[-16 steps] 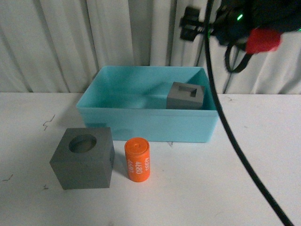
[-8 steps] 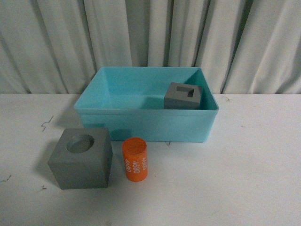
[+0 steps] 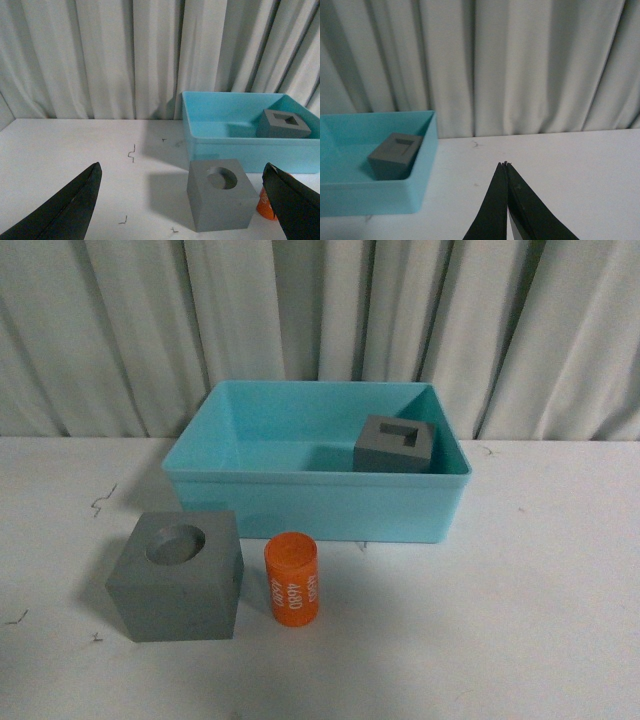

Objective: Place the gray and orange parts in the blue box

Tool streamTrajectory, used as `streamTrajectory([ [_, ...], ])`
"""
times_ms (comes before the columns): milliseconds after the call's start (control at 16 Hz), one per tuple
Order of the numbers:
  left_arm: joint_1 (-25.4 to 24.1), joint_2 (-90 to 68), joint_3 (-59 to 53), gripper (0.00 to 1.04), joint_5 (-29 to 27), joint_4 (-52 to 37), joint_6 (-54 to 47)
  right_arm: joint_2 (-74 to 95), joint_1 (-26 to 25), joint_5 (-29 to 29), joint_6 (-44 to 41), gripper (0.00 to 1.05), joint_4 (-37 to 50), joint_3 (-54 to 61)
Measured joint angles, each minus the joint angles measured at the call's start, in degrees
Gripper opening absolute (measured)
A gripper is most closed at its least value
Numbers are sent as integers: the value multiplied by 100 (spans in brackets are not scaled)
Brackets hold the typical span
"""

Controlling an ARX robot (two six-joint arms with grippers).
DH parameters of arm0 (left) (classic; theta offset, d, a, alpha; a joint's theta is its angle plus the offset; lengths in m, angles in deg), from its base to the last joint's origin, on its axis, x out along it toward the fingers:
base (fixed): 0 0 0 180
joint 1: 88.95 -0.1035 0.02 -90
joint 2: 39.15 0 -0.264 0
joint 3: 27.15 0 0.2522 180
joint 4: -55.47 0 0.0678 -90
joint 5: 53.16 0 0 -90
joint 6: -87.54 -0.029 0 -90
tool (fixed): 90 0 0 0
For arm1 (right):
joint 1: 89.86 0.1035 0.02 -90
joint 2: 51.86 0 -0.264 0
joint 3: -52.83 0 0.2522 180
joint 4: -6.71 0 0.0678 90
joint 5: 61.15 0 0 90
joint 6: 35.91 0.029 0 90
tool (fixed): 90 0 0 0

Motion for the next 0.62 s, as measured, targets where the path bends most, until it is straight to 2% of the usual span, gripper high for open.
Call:
streamTrajectory([
  [500, 0, 0, 0, 98, 2, -2, 0, -1867, -107, -4, -33, 2, -898, 957],
  [625, 0, 0, 0, 98, 4, 0, 0, -2052, -107, -7, -33, 2, -739, 1222],
])
